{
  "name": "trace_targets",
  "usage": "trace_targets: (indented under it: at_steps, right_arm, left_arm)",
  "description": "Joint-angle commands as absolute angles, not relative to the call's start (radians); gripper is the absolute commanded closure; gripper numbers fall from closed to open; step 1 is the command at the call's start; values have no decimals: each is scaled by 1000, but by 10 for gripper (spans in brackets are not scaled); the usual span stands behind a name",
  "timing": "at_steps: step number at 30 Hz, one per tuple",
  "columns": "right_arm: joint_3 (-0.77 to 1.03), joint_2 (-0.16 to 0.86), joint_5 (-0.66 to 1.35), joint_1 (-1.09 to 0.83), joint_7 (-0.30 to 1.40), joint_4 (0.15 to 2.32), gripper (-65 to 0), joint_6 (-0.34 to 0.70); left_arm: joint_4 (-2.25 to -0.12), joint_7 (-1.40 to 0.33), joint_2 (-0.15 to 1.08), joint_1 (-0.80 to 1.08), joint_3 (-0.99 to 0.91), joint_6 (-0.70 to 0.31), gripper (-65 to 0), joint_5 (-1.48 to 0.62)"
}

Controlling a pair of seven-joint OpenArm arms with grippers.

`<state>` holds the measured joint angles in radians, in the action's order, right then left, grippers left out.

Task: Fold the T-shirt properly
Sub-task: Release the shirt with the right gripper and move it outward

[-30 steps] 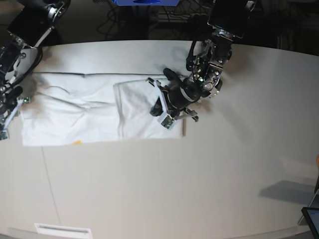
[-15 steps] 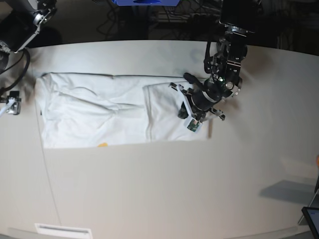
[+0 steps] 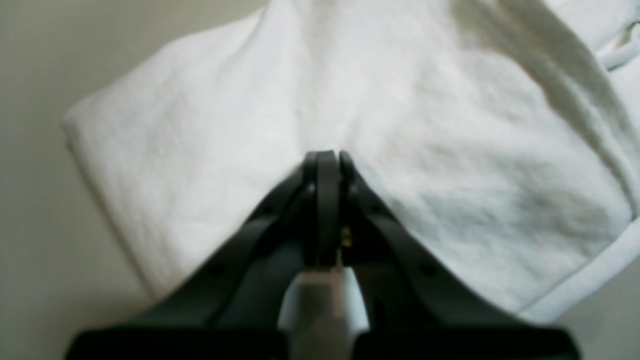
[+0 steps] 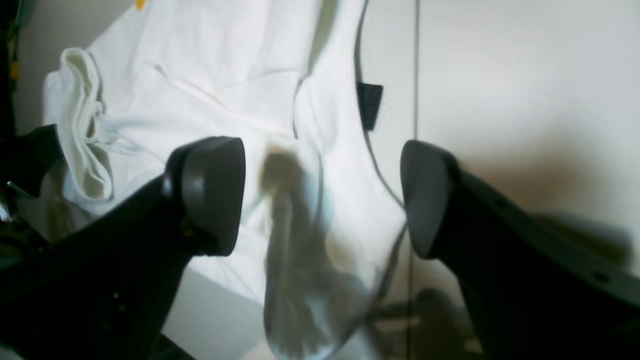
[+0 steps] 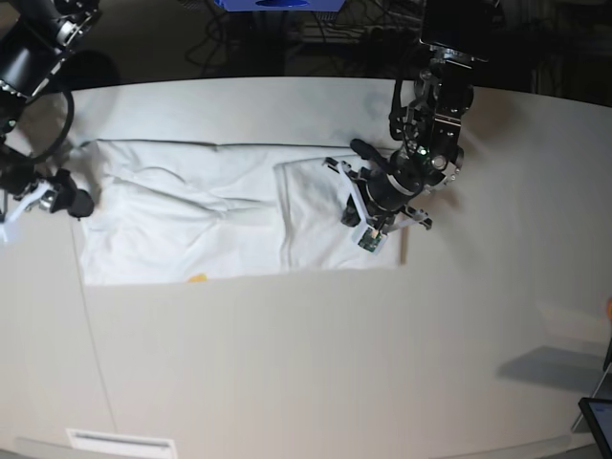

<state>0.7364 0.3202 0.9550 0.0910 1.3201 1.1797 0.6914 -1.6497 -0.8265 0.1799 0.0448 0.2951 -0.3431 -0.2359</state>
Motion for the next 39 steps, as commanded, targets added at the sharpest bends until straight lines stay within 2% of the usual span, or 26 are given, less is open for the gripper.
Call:
trace_targets:
  at_steps: [1, 9, 24, 30, 39]
  right_arm:
    - [737, 355, 983, 111, 1297, 1196, -464, 698]
    - [736, 360, 986, 108, 1303, 1198, -463, 698]
    - [733, 308, 984, 93, 1310, 1194, -461, 698]
    - [630, 291, 989, 93, 1297, 1194, -461, 698]
    - [622, 254, 984, 101, 1297, 1194, -450, 698]
  left_arm:
    - [-1662, -845, 183, 39, 295, -340, 0, -231]
    - [-1662, -845, 183, 41, 295, -340, 0, -231]
    - [-1662, -845, 162, 36, 295, -340, 0, -228]
    - [-1662, -845, 162, 36, 295, -340, 0, -231]
    - [-1662, -845, 162, 36, 295, -340, 0, -225]
